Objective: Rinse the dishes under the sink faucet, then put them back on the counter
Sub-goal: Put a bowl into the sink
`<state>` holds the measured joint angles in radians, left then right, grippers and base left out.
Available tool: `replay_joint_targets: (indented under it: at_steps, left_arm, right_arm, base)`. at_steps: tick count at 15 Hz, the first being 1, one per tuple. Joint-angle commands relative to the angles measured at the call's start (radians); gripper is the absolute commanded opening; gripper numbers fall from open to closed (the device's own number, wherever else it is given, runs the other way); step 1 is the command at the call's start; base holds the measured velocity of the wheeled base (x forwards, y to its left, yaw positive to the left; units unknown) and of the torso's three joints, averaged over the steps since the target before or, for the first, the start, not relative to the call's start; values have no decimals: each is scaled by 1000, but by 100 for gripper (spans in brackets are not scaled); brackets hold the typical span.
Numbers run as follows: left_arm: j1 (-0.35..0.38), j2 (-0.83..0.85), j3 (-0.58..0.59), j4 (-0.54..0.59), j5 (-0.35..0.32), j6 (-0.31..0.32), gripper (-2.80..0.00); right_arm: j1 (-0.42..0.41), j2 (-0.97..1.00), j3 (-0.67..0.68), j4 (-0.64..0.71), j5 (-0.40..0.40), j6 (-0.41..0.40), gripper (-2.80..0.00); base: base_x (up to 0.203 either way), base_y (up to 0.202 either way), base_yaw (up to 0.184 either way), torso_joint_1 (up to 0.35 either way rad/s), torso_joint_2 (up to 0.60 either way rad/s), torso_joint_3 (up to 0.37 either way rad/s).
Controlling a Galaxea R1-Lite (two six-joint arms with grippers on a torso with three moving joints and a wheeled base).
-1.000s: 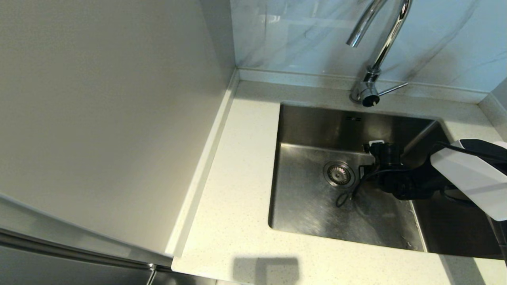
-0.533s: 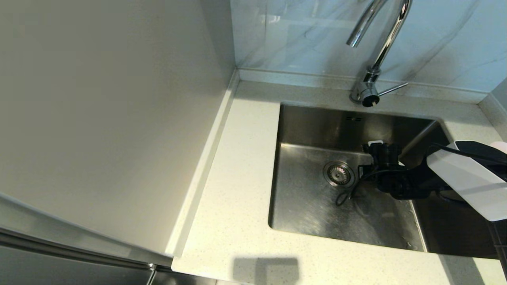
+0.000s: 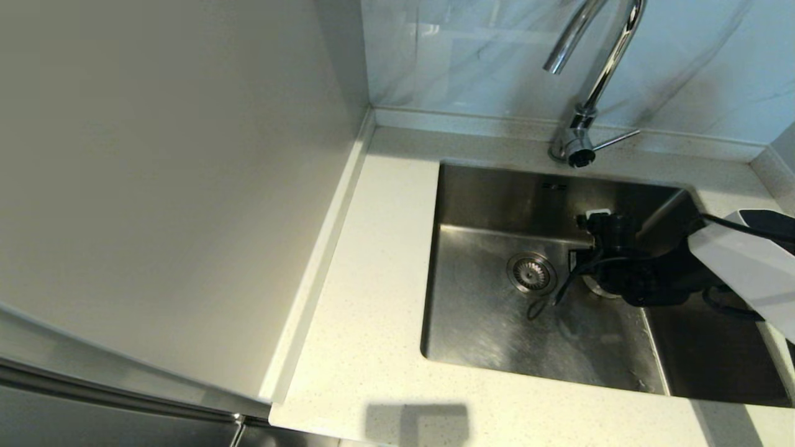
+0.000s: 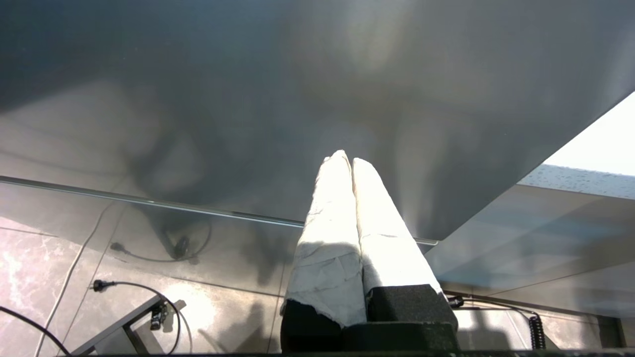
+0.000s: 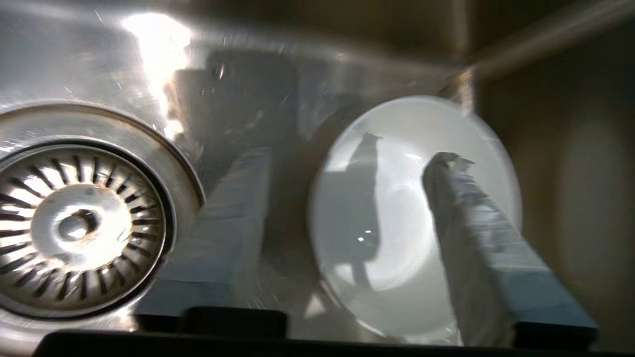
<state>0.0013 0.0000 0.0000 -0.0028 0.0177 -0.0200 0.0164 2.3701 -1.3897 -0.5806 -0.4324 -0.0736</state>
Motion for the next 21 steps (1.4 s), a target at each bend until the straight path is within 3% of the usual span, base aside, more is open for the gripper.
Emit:
replay_joint_targets:
  at_steps: [1, 5, 7, 12, 18, 21]
  left_arm:
    - [0, -3, 0, 0, 1, 0, -280]
    - [0, -3, 0, 0, 1, 0, -280]
    - [0, -3, 0, 0, 0, 0, -280]
    - [0, -3, 0, 0, 1, 0, -280]
    - [0, -3, 0, 0, -1, 0, -280]
    - [0, -3, 0, 0, 1, 0, -280]
  right_arm:
    - [1, -111, 58, -4, -4, -4, 0]
    - [3, -303, 151, 6, -5, -27, 0]
    - [3, -416, 159, 83, -5, -33, 0]
    - [-62, -608, -6, 569, -4, -22, 0]
    - [-172, -615, -224, 966, -97, 31, 0]
    - [-218, -586, -277, 1054, -105, 76, 0]
  base:
    - [0, 0, 0, 0, 0, 0]
    - [0, 0, 0, 0, 0, 0]
    - [0, 0, 0, 0, 0, 0]
    - [0, 0, 0, 0, 0, 0]
    - [0, 0, 0, 0, 0, 0]
    - [0, 0, 0, 0, 0, 0]
